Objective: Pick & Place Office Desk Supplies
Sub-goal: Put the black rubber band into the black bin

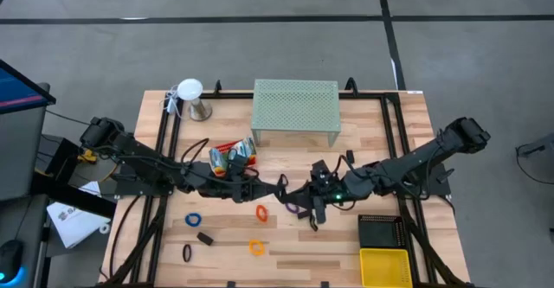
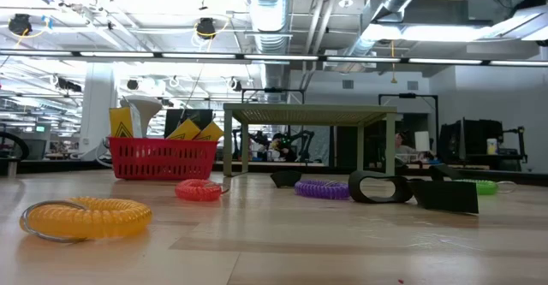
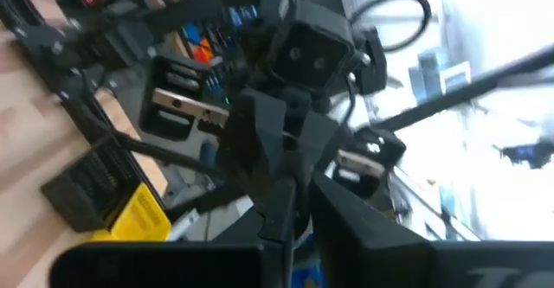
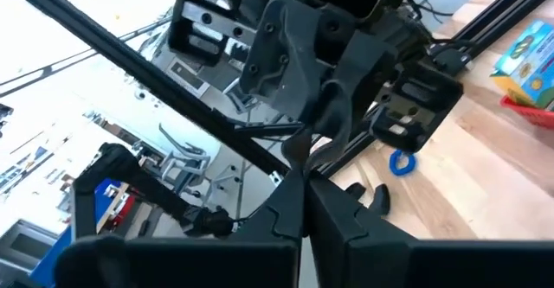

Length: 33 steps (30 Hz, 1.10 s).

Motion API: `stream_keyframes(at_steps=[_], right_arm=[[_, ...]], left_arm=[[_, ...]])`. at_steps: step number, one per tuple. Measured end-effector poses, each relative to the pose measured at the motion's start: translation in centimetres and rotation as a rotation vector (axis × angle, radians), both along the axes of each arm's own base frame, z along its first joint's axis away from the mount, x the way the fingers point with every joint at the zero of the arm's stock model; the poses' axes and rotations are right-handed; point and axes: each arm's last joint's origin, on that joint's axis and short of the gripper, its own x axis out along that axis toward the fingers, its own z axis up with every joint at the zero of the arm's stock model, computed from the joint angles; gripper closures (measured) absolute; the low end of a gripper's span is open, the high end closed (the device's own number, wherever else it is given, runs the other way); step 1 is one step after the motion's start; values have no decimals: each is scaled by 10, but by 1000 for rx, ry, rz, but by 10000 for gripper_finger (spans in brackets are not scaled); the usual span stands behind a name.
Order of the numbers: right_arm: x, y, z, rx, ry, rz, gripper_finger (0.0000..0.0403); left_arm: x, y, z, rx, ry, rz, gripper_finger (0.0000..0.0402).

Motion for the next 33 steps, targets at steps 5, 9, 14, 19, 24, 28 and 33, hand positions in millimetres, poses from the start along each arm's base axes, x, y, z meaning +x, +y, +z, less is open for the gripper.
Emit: stream_keyframes(at_steps=[5,9,14,19,24,28,33], right_arm=[[-6,11,4,13,-30,7,400],[-9,17,4,20,-30,15,401],[-16,28,1,47,4,40,402],[-28,46,-7,106,91,85,402],[-53,70,-18,243,335,103,403],[-88,82,-10,224,644,34,403],[-137,66,9,119,991,-207,403]], left_arm=[[0,-5,-7,51,61,-113,329],[-3,-15,-15,85,137,-184,299],[-10,-30,-25,124,229,-266,274],[-21,-43,-39,130,400,-331,266],[-34,-52,-52,100,570,-356,266],[-42,-57,-55,106,632,-331,266],[-43,-55,-53,95,624,-271,266]])
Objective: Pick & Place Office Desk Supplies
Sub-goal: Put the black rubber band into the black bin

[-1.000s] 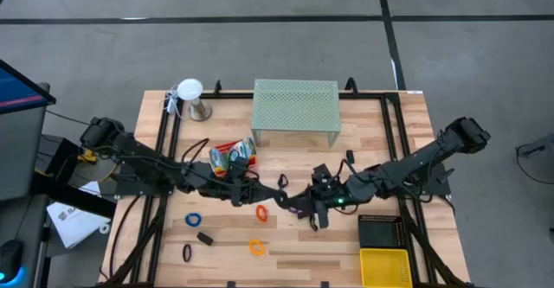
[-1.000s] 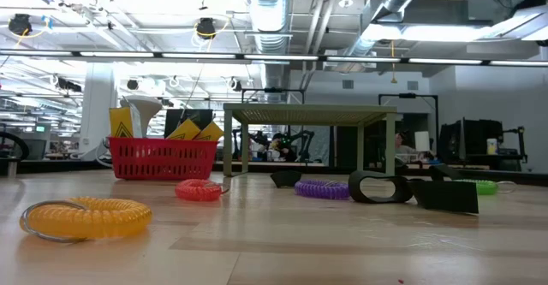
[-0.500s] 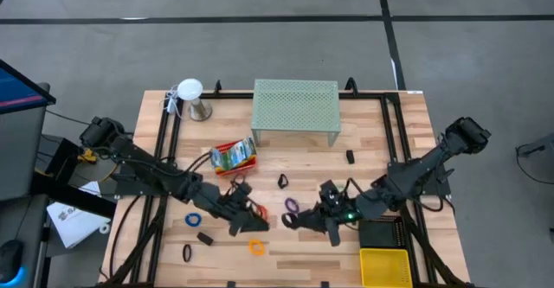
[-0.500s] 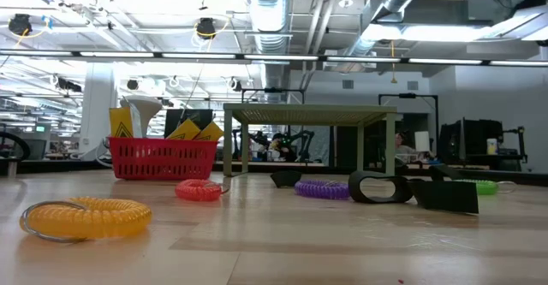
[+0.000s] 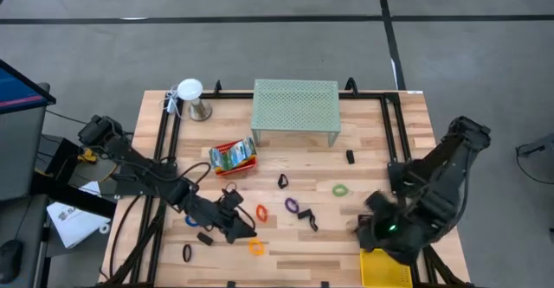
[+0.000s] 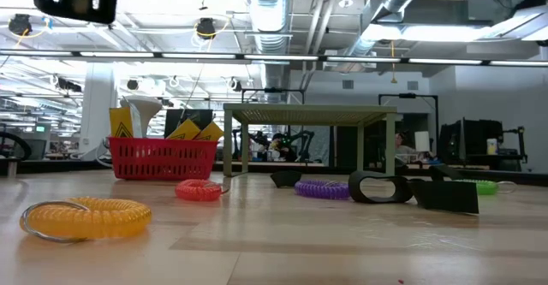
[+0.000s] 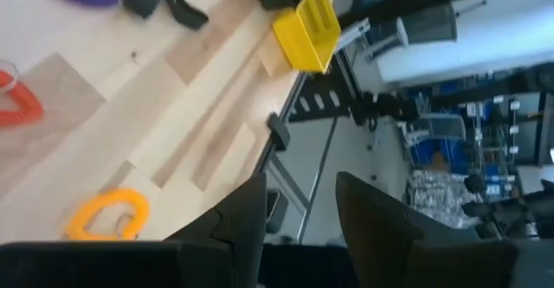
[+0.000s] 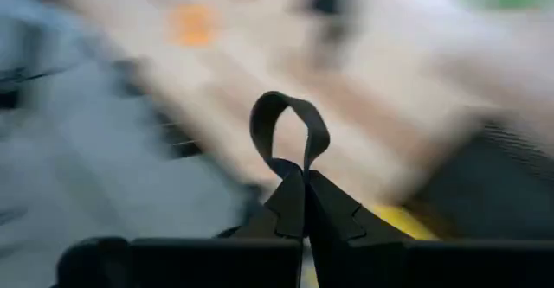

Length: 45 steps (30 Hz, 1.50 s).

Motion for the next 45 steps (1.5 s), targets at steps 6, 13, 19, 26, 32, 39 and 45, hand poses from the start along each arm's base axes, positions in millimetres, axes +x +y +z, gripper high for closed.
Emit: stream_keyframes(at_steps=[6,13,19,26,32,39,45], right_arm=[[-41,-3,0,-37,298,-105,403],[-49,0,-17,-35,399,-146,403],[-46,3,-74,-13,443,-148,403],[-50,-1,-124,13,453,-138,403],[-56,-3,-139,12,484,-125,403],[-64,-1,-140,-5,510,-89,401],[-66,0,-139,-21,486,-64,339]], left_arm=[[1,3,0,15,-11,44,266],[2,4,1,41,-27,96,266],[2,5,1,52,-31,97,266],[3,7,1,49,-31,109,266],[4,7,1,44,-38,118,266],[4,7,1,44,-38,118,266],[4,8,1,48,-39,126,266]])
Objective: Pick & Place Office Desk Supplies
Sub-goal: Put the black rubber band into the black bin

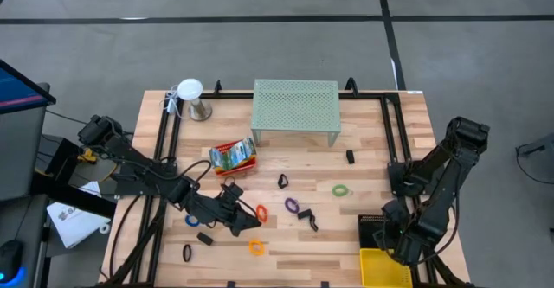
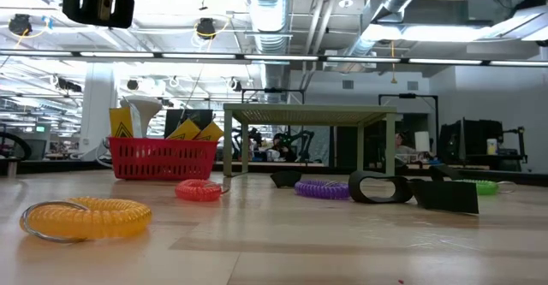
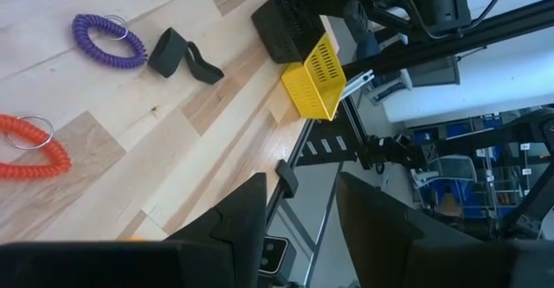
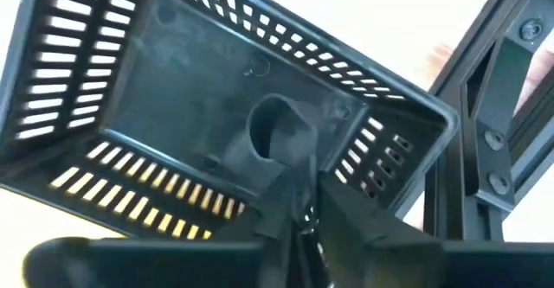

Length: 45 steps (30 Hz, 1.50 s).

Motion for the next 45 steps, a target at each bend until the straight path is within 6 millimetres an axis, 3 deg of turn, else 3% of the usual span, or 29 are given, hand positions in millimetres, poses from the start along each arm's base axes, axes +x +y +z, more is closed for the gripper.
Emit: stream_keyframes(at_steps=[5,10,19,28,33,36,40,45], right_arm=[[0,-1,0,-12,3,1,272],[0,-1,4,-25,10,2,234],[2,-1,40,-110,-27,6,235],[29,4,86,-162,-423,-30,241],[43,2,109,-165,-549,-54,230],[49,0,119,-175,-608,-59,225],[56,-3,127,-209,-672,-65,222],[63,-8,129,-228,-672,-50,221]], left_arm=[[0,0,0,3,-1,2,266],[0,0,0,4,-1,2,266],[0,-1,-1,7,9,-41,266],[-18,-27,1,-85,56,-318,266],[-53,-60,-8,-303,310,-408,266],[-80,-73,-19,-393,554,-365,266],[-108,-73,-34,-388,846,-223,271],[-120,-67,-42,-331,966,-119,289]])
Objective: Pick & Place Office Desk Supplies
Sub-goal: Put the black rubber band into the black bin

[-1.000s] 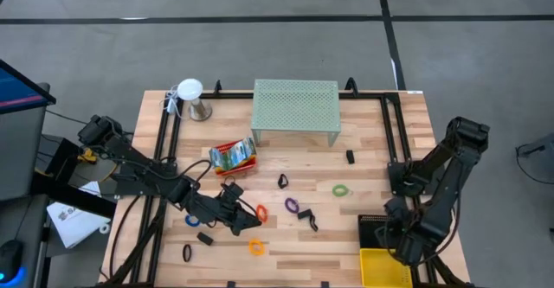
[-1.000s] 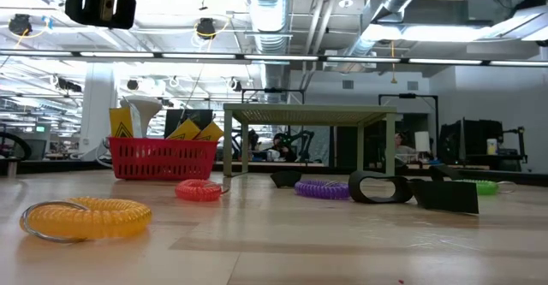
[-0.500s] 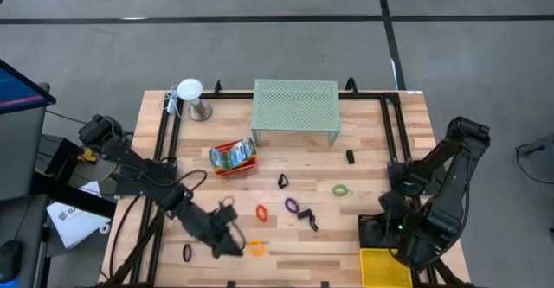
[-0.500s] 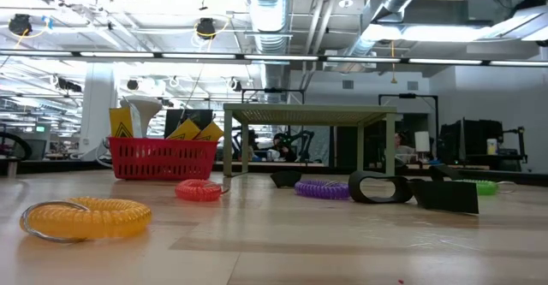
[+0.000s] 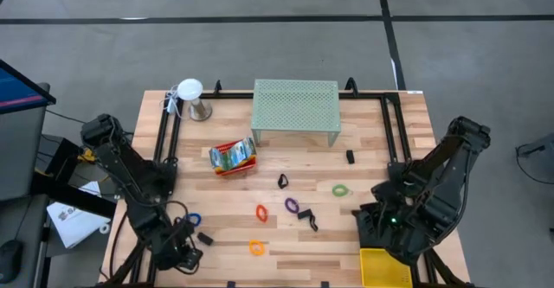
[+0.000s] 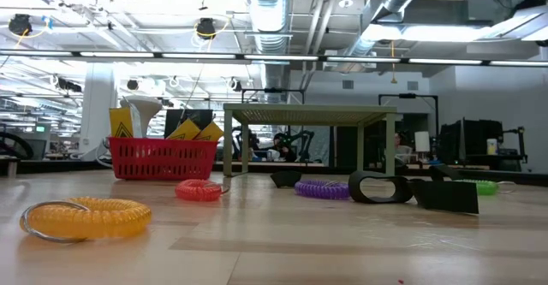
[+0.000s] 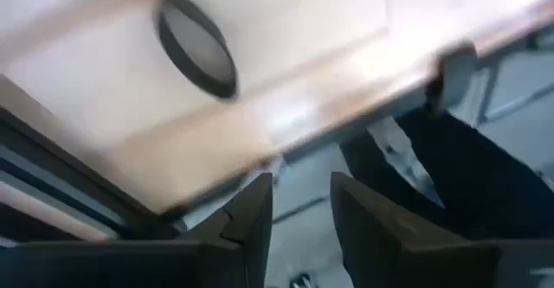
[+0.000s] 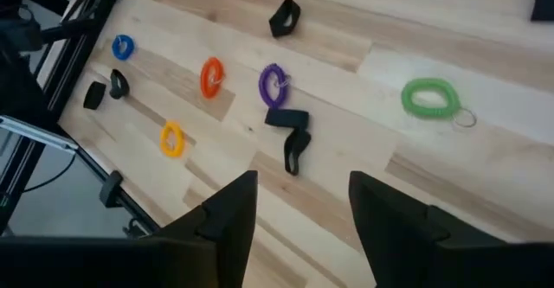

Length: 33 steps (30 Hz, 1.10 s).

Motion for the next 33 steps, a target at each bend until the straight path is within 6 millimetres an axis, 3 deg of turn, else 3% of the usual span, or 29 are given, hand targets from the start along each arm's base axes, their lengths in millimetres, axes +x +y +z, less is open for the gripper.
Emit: stream_keyframes(at_steps=[17,33], right_arm=[[6,-4,0,-32,-4,10,188],[6,-5,1,-59,-33,3,188]], left_arm=[[-3,28,-11,256,115,65,268],[17,6,-57,249,204,-69,284]])
